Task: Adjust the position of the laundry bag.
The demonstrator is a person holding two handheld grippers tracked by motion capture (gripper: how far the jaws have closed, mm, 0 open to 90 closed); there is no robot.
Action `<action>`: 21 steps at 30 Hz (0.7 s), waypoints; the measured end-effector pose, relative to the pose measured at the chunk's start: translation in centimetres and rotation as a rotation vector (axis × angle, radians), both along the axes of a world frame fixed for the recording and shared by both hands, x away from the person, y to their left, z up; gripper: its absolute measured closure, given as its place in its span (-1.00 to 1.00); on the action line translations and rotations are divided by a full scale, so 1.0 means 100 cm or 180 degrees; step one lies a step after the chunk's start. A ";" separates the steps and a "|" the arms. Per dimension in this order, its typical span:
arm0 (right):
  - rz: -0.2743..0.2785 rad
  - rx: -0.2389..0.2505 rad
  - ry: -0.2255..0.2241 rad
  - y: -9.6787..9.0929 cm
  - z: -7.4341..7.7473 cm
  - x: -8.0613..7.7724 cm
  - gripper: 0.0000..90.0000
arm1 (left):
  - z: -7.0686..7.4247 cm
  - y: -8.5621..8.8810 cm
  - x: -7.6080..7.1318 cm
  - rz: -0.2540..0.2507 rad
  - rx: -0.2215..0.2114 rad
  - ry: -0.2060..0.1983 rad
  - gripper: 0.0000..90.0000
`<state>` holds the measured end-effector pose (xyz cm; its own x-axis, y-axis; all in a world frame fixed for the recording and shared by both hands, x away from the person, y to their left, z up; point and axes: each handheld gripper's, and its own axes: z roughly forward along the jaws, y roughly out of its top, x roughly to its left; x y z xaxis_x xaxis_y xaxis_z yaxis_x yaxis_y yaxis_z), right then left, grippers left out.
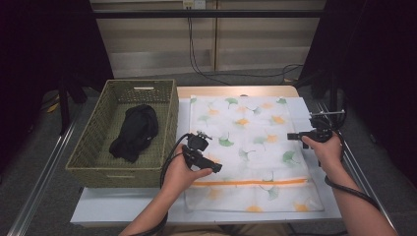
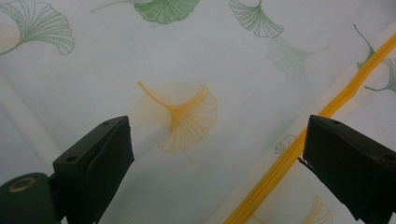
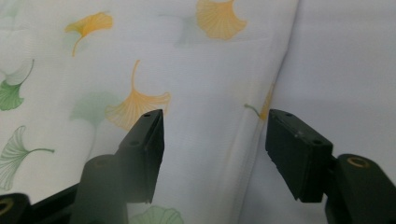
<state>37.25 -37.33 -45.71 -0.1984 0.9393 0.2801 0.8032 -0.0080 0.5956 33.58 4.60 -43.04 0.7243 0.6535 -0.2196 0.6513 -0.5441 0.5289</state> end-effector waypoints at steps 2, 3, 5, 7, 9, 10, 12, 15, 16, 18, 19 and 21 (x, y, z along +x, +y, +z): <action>0.0047 0.0000 -0.0020 0.001 0.001 -0.002 -0.35 | 0.000 0.000 0.000 -0.0003 0.0008 -0.0003 -0.82; 0.0029 -0.0015 -0.0026 0.002 0.002 -0.003 -0.41 | 0.000 -0.001 0.000 -0.0005 0.0004 -0.0003 -0.82; 0.0043 0.0042 -0.0046 0.003 0.004 -0.005 -0.46 | 0.000 -0.001 -0.001 -0.0001 0.0014 -0.0005 -0.82; 0.0080 0.0026 -0.0081 0.004 0.005 -0.007 -0.51 | 0.000 -0.001 -0.001 -0.0027 0.0004 -0.0010 -0.82; 0.0096 0.0018 -0.0088 0.006 0.006 -0.009 -0.58 | -0.001 -0.002 -0.002 0.0005 -0.0046 -0.0009 -0.82; 0.0110 0.0030 -0.0076 0.006 0.007 -0.011 -0.64 | -0.001 -0.003 -0.003 0.0038 -0.0074 -0.0005 -0.83; 0.0119 0.0003 -0.0078 0.008 0.008 -0.013 -0.68 | -0.001 -0.002 -0.002 -0.0052 -0.0022 -0.0022 -0.83; 0.0159 0.0007 -0.0122 0.011 0.012 -0.018 -0.71 | 0.001 -0.003 -0.003 -0.0057 -0.0018 -0.0024 -0.83; 0.0178 0.0011 -0.0121 0.012 0.013 -0.019 -0.72 | 0.001 -0.002 -0.003 -0.0061 -0.0025 -0.0021 -0.83; 0.0213 0.0034 -0.0141 0.013 0.014 -0.022 -0.74 | 0.001 -0.002 -0.003 -0.0061 -0.0024 -0.0009 -0.83; 0.0208 0.0024 -0.0134 0.014 0.015 -0.023 -0.75 | 0.001 -0.002 -0.003 -0.0063 -0.0024 -0.0016 -0.83; 0.0241 0.0052 -0.0143 0.015 0.016 -0.026 -0.77 | 0.001 -0.001 -0.002 -0.0089 -0.0012 -0.0018 -0.83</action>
